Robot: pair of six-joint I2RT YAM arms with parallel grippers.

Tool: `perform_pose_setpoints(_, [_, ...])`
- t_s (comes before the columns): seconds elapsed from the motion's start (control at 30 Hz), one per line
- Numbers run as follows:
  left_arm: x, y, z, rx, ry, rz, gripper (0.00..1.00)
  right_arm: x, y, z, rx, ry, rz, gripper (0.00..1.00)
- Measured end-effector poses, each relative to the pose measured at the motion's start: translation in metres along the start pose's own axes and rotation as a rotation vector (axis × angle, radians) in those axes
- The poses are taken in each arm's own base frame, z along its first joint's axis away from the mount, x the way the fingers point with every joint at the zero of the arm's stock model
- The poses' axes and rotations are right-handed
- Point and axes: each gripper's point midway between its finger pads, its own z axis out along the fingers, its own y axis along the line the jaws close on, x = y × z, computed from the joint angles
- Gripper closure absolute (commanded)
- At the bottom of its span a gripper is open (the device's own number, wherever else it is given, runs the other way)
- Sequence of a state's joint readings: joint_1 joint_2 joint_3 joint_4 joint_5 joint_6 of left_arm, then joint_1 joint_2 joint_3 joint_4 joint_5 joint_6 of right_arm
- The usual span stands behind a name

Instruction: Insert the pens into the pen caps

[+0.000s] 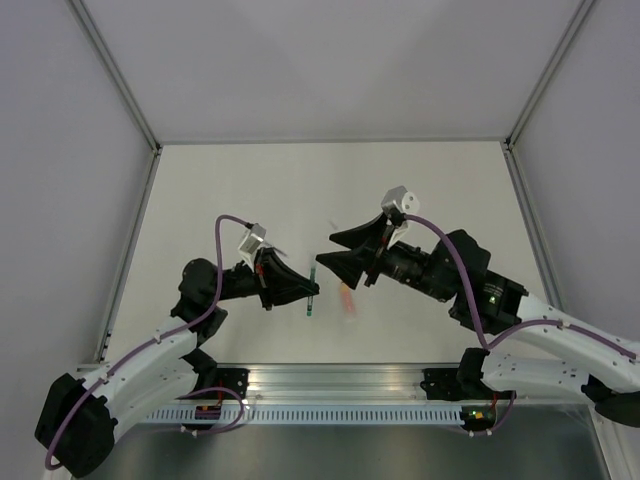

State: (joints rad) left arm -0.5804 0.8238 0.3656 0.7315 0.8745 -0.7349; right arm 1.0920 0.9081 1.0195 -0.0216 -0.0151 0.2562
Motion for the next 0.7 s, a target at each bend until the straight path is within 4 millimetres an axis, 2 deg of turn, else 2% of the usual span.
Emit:
perform_pose_setpoints(0.1, [0.000, -0.001, 0.000, 0.005, -0.004, 0.007, 0.98, 0.000, -0.008, 0.018, 0.048, 0.012, 0.000, 0.43])
perform_pose_setpoints(0.13, [0.001, -0.001, -0.001, 0.005, -0.003, 0.007, 0.98, 0.003, -0.011, 0.025, 0.061, 0.022, 0.001, 0.49])
perform_pose_setpoints(0.23, [0.003, -0.001, -0.002, 0.011, 0.000, 0.008, 0.98, 0.016, -0.017, 0.040, 0.086, 0.055, 0.004, 0.58])
perform_pose_setpoints(0.3, [0.005, -0.002, -0.002, 0.014, 0.003, 0.008, 0.98, 0.026, -0.020, 0.046, 0.094, 0.080, 0.007, 0.69])
perform_pose_setpoints(0.33, [0.006, -0.002, -0.003, 0.016, 0.006, 0.007, 0.98, 0.029, -0.020, 0.047, 0.095, 0.089, 0.010, 0.81])
perform_pose_setpoints(0.4, [0.008, -0.002, -0.003, 0.017, 0.008, 0.006, 0.98, 0.036, -0.020, 0.049, 0.086, 0.104, 0.014, 0.97])
perform_pose_setpoints(0.53, [0.007, -0.005, -0.004, 0.023, 0.009, 0.011, 0.98, 0.055, -0.011, 0.045, 0.028, 0.141, 0.049, 1.00])
perform_pose_setpoints(0.7, [0.018, -0.006, -0.007, 0.018, 0.034, -0.019, 0.98, 0.066, -0.007, 0.041, -0.009, 0.150, 0.091, 1.00])
